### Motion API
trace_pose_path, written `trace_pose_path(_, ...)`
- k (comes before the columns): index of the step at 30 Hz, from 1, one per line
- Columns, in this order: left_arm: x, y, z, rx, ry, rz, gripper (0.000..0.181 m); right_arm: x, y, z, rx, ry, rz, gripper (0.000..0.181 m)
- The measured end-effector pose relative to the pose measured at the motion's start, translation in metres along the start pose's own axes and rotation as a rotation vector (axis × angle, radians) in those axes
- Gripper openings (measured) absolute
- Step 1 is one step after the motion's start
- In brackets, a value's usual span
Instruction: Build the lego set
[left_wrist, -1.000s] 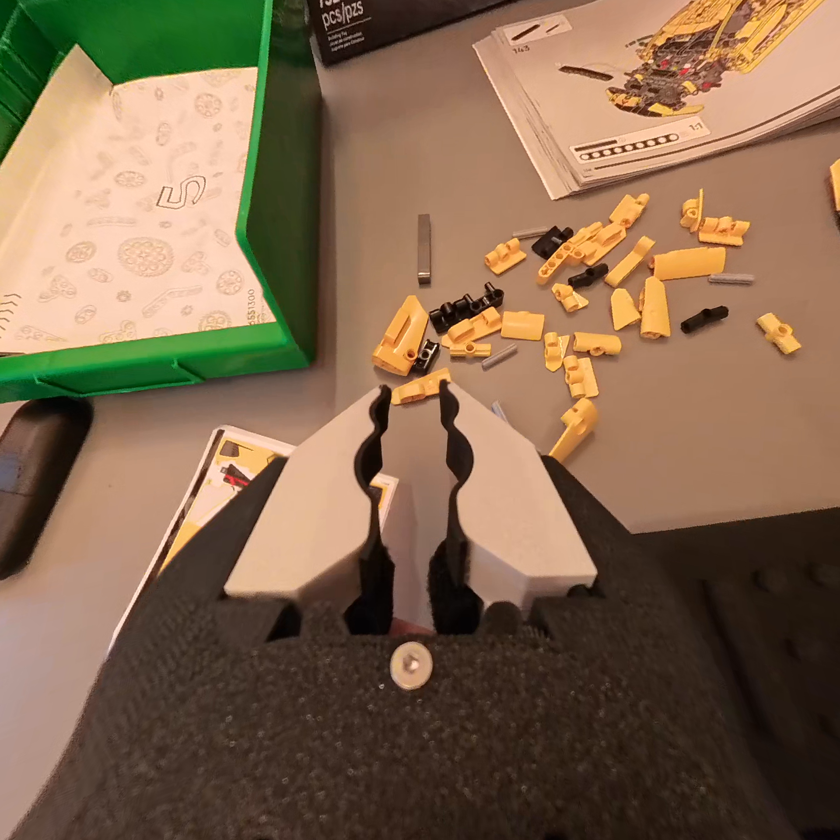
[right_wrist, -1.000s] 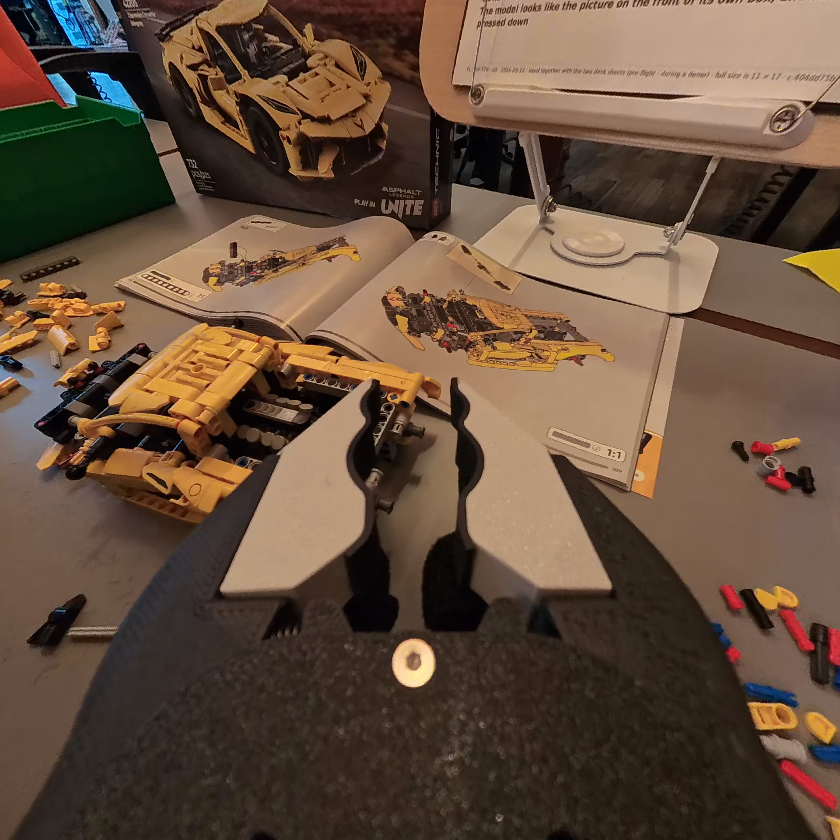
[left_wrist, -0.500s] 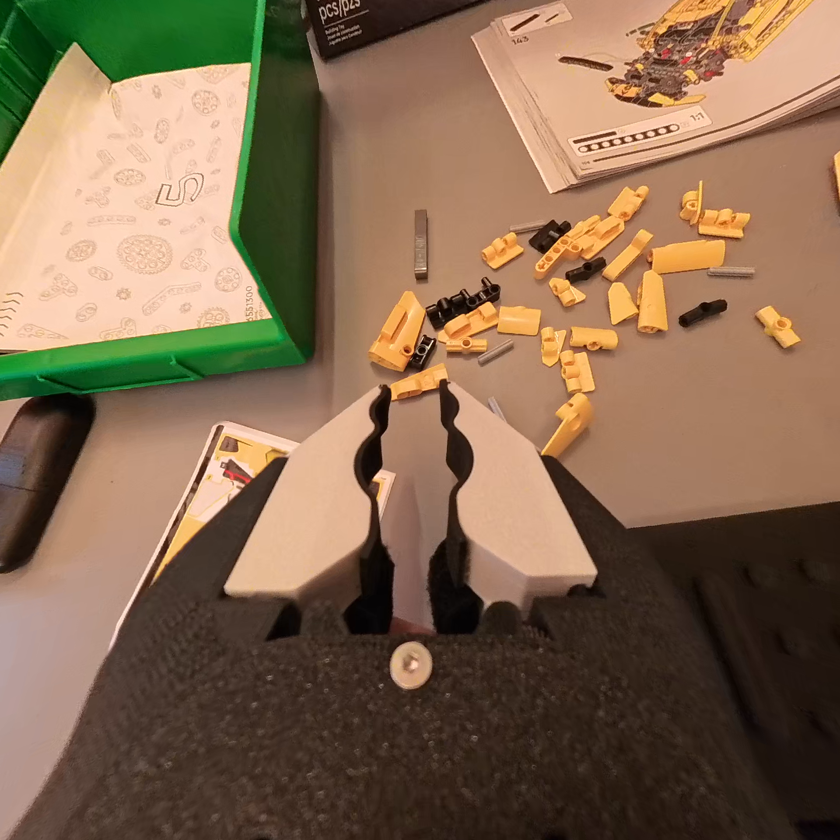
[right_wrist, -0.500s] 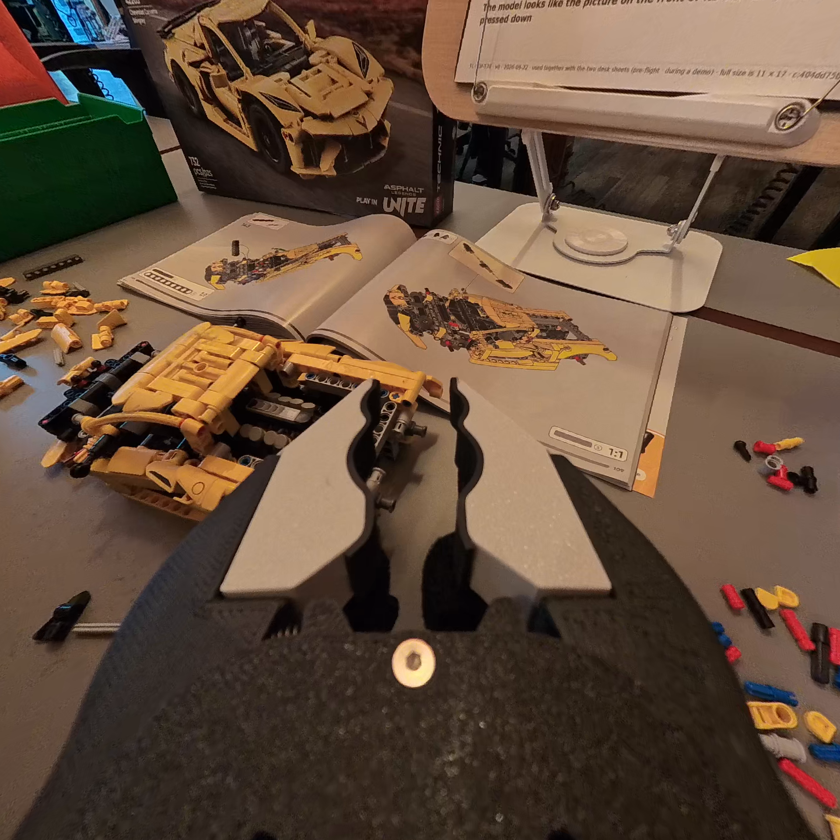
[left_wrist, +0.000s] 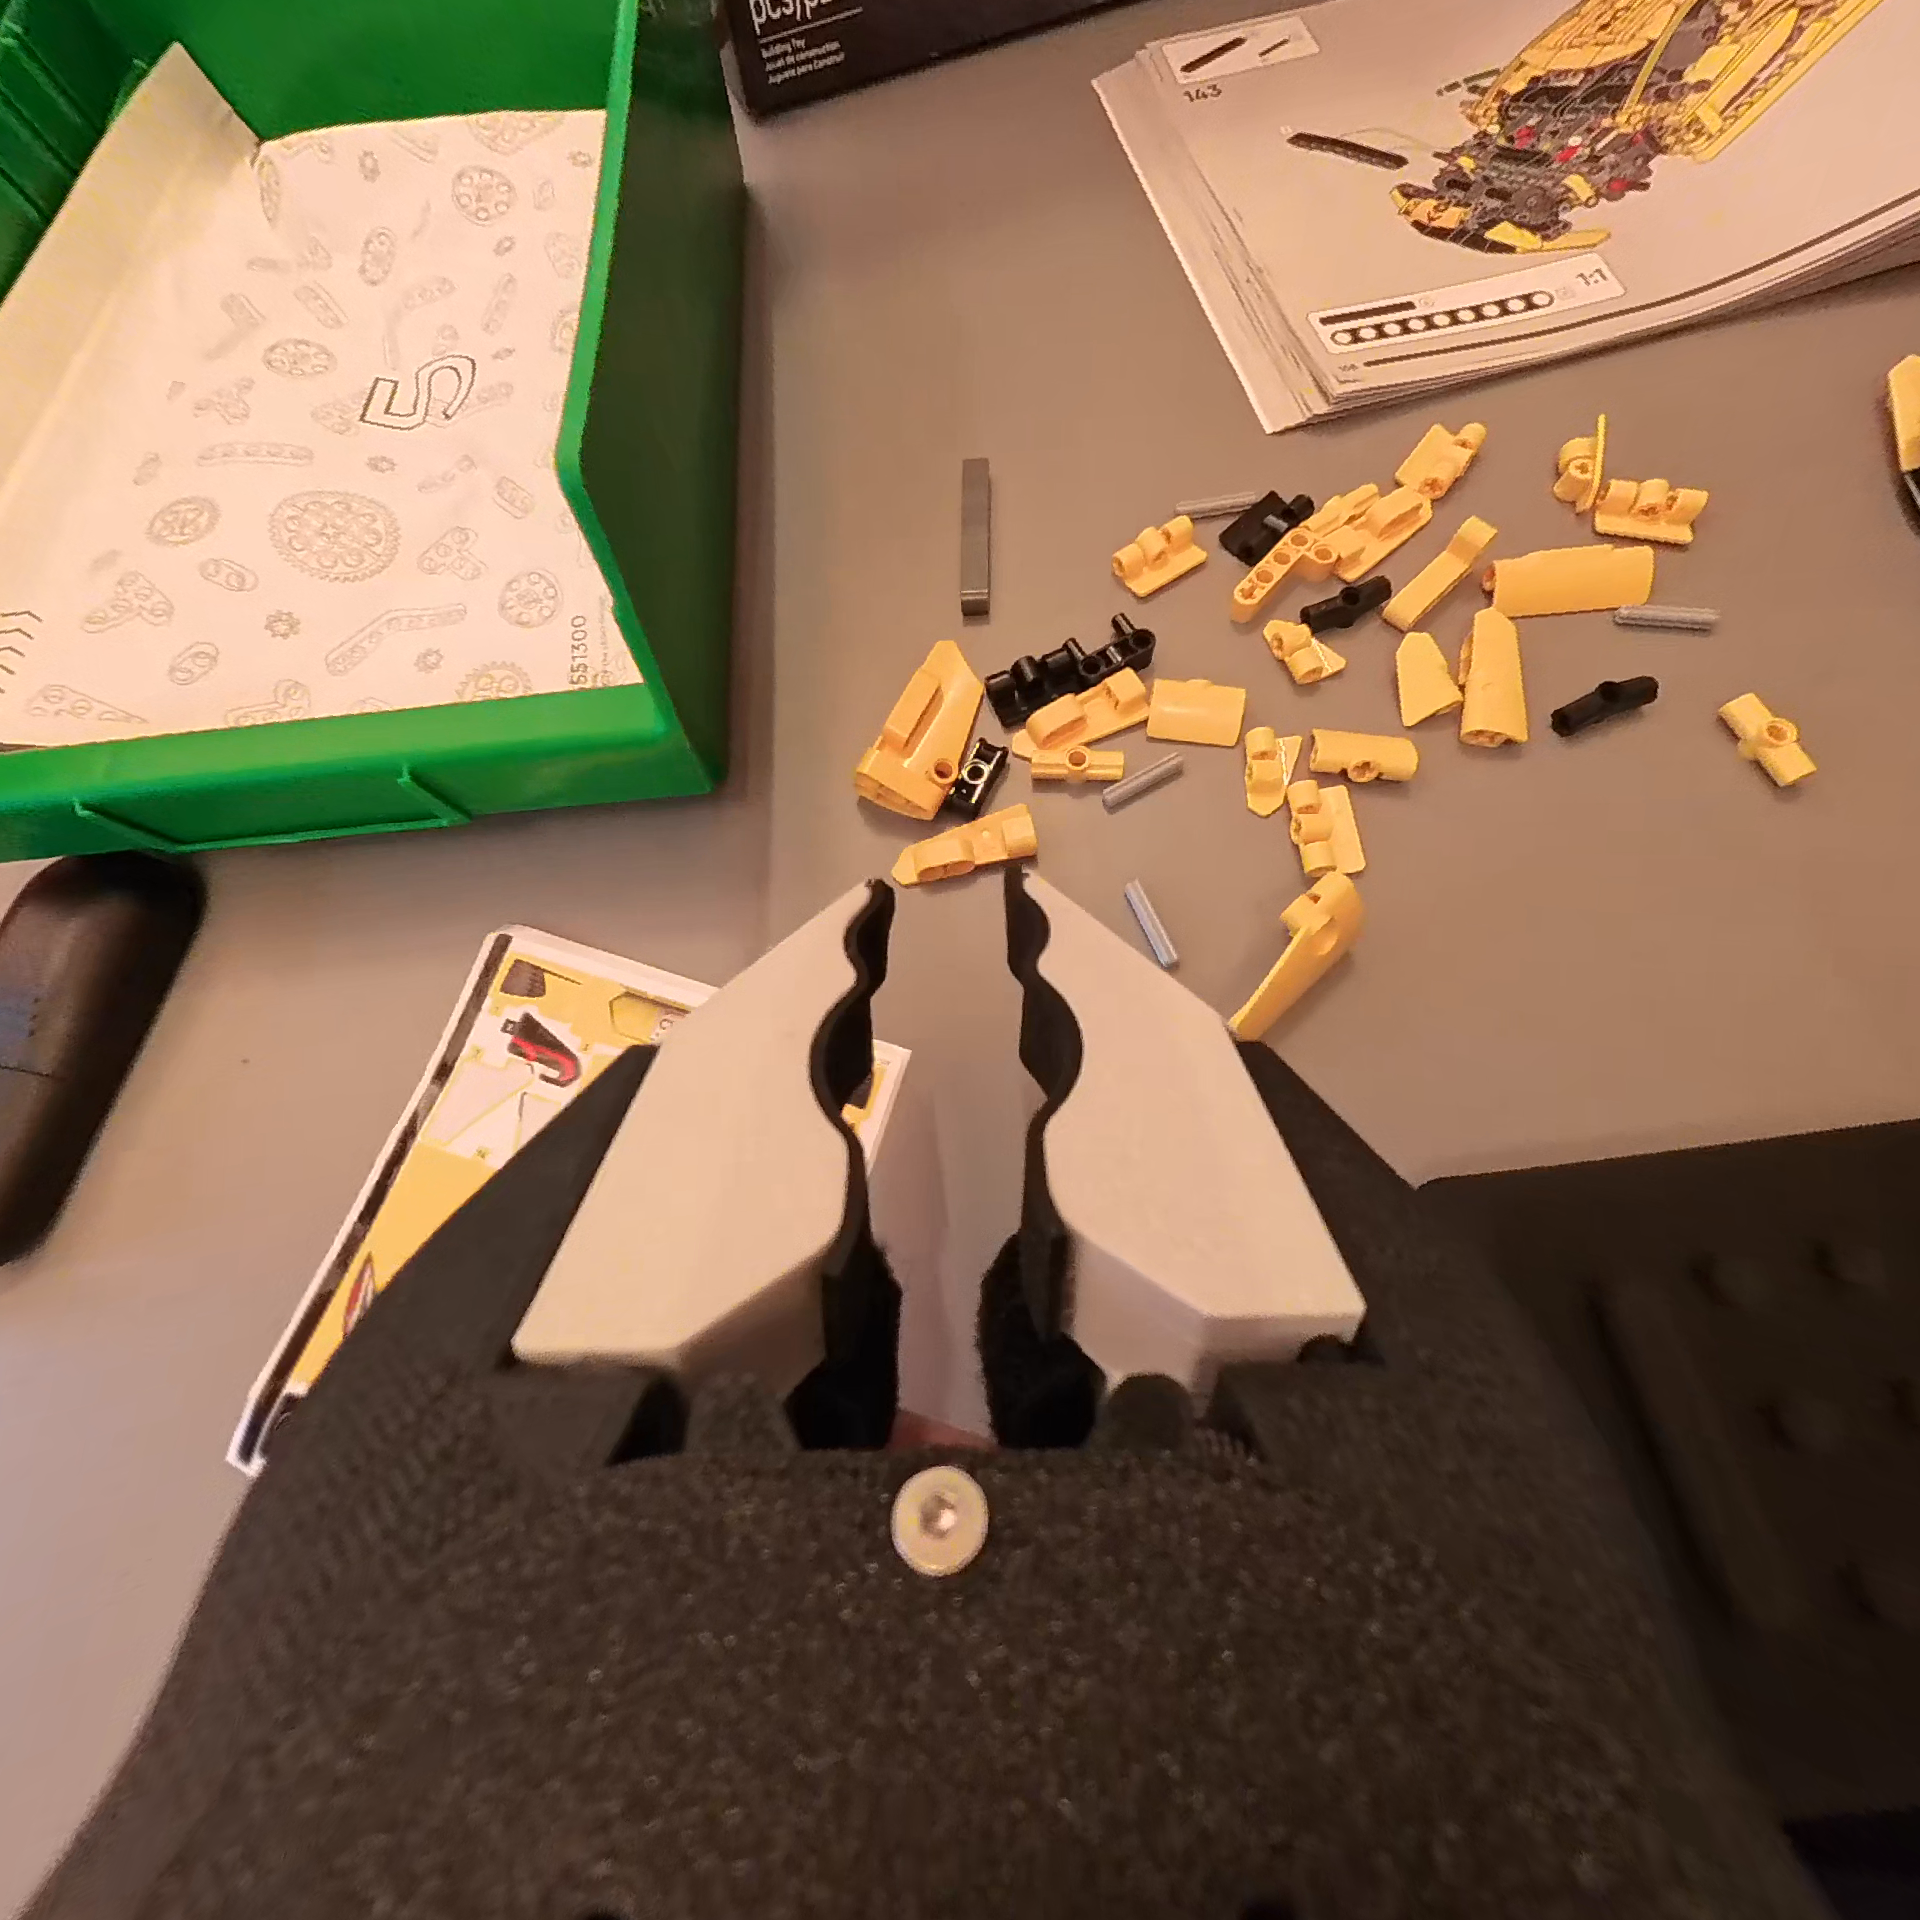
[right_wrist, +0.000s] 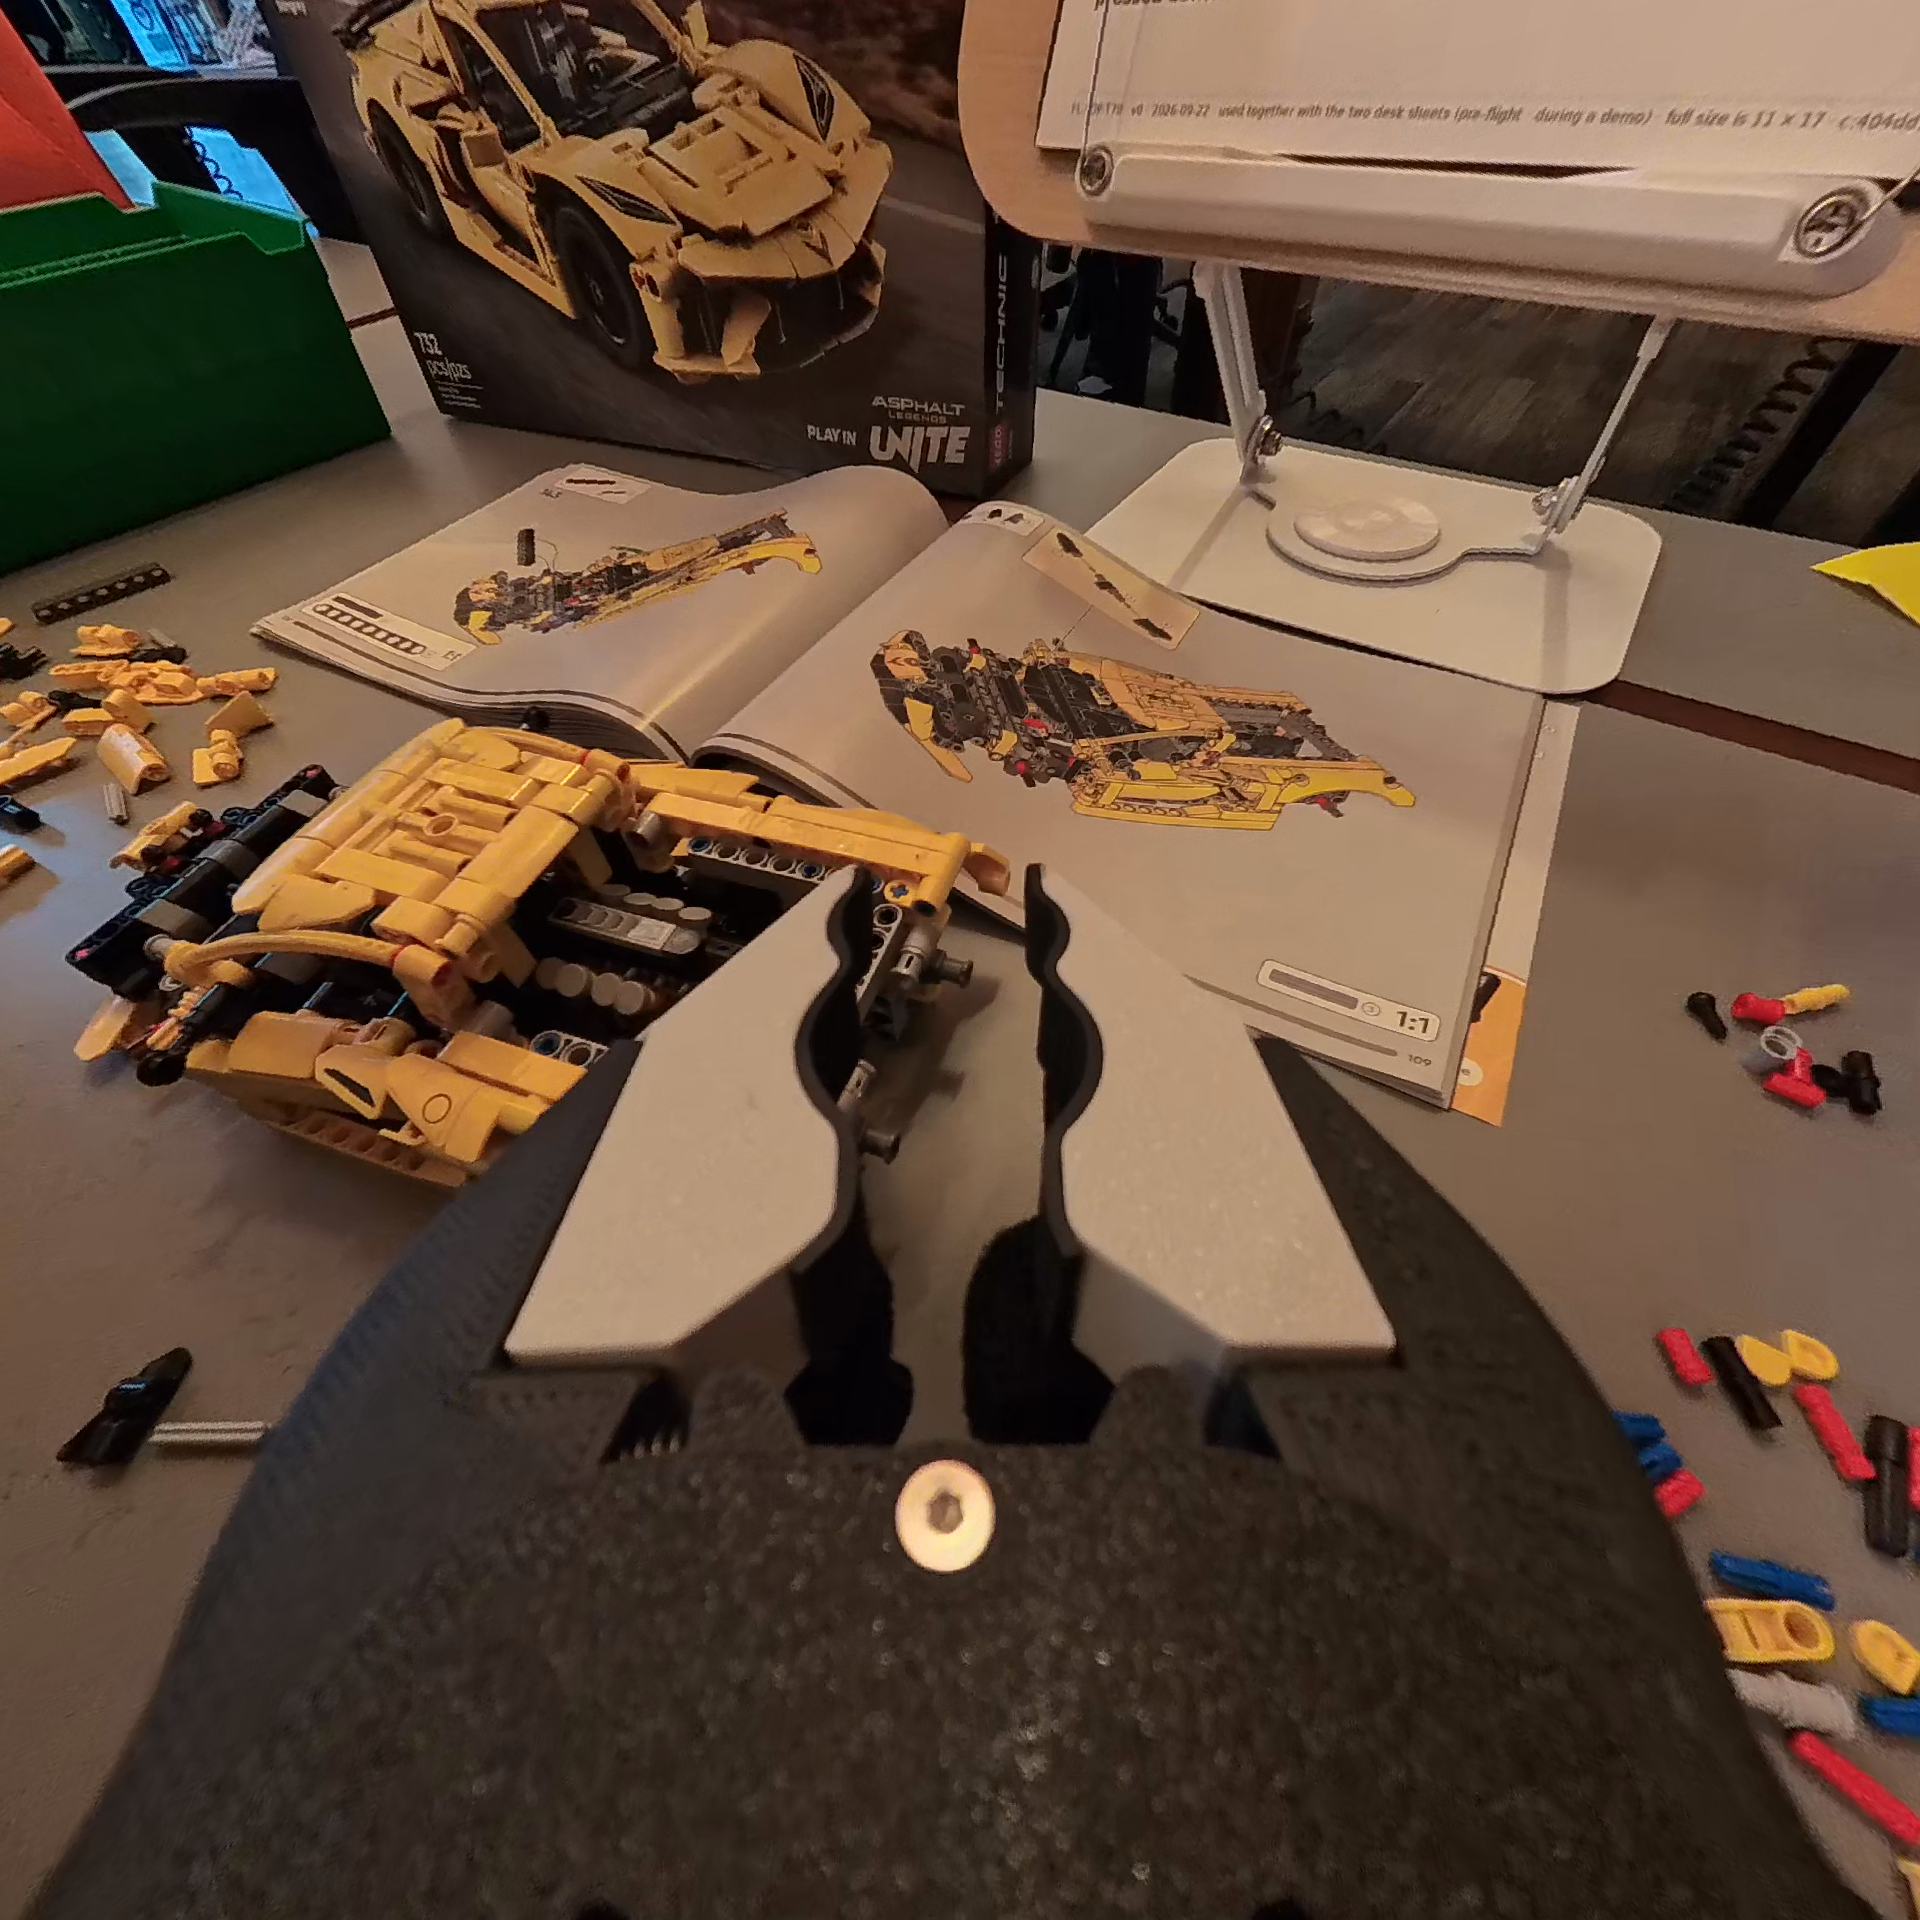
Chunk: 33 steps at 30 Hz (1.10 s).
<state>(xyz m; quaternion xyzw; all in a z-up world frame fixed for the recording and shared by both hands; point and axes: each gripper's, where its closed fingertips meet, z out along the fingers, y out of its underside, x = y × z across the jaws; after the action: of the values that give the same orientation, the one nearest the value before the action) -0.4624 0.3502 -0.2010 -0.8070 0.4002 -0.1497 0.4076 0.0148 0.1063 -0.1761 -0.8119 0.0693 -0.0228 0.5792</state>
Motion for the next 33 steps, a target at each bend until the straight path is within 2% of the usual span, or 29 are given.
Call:
trace_pose_path(5,0.007,0.000,0.002,-0.003,0.035,-0.019,0.022,0.004,0.002,0.001,-0.005,0.010,0.008,0.028)
trace_pose_path(10,0.042,-0.018,0.017,0.002,0.167,-0.079,0.022,0.016,0.003,0.002,-0.016,0.050,0.035,0.033)
trace_pose_path(12,0.068,-0.037,0.023,0.017,0.231,-0.095,0.022,0.027,0.010,0.005,-0.067,0.108,0.025,0.041)
trace_pose_path(14,0.105,-0.069,0.029,0.082,0.314,-0.160,0.022,0.034,0.017,0.006,-0.114,0.152,-0.013,0.045)
trace_pose_path(17,0.169,-0.115,0.042,0.196,0.467,-0.285,0.022,0.031,0.018,0.009,-0.109,0.137,-0.002,0.050)
trace_pose_path(19,0.198,-0.127,0.061,0.218,0.499,-0.269,0.022,0.030,0.018,0.011,-0.112,0.117,0.016,0.053)
trace_pose_path(22,0.206,-0.130,0.093,0.201,0.387,-0.117,0.022,0.032,0.021,0.012,-0.130,0.122,0.000,0.054)
trace_pose_path(24,0.205,-0.133,0.105,0.195,0.349,-0.080,0.022,0.034,0.022,0.013,-0.136,0.123,0.000,0.055)
trace_pose_path(27,0.200,-0.142,0.112,0.212,0.368,-0.168,0.022,0.038,0.021,0.012,-0.129,0.124,0.026,0.054)
trace_pose_path(33,0.200,-0.137,0.122,0.165,0.419,-0.267,0.022,0.044,0.021,0.009,-0.119,0.126,0.082,0.053)
